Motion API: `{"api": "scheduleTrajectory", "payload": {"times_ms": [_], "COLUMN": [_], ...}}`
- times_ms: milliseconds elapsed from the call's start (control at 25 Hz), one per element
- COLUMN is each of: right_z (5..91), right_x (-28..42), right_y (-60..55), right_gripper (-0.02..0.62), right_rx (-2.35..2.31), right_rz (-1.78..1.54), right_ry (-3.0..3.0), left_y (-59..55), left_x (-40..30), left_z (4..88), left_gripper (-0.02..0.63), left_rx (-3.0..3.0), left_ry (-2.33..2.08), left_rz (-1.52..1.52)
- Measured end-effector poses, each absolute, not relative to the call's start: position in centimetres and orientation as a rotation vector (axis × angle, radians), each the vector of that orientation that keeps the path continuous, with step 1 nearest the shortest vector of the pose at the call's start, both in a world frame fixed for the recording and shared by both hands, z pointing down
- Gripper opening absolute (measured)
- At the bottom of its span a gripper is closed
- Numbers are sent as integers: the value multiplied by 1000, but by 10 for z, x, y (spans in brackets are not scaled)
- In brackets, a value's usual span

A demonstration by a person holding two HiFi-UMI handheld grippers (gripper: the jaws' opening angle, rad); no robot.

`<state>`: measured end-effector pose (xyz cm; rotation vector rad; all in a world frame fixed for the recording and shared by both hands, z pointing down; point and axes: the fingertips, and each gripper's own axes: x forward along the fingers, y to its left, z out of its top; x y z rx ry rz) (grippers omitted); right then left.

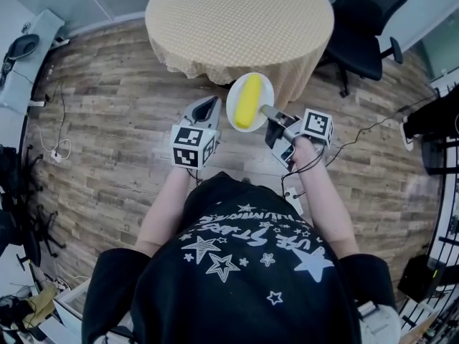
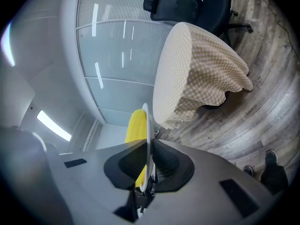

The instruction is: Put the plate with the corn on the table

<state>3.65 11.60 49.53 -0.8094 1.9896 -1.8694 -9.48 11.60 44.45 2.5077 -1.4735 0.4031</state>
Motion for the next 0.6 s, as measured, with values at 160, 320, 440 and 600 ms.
{"api": "scheduleTrajectory", "payload": {"times_ms": [160,320,440,600], "right_z": [500,501,500,500], "right_x": [46,55,58,53], "right_y": [111,106,100,92], "right_gripper": [40,40,40,40], "right_rx": [-801,-803,-804,-806], "right_rz": [-1869,-1874,-1869,-1858], "right_ry": [2001,1982,1975,1985], "left_y": [115,114,110,102], "left_x": [-94,-93,-91,-92], "left_z": [446,445,442,446], "left_gripper": [8,8,8,8], "left_rx": [2472,2460,2467,2470], "left_ry": [-1516,-1536,-1533,-1511], "left_rz": [375,376,367,359]}}
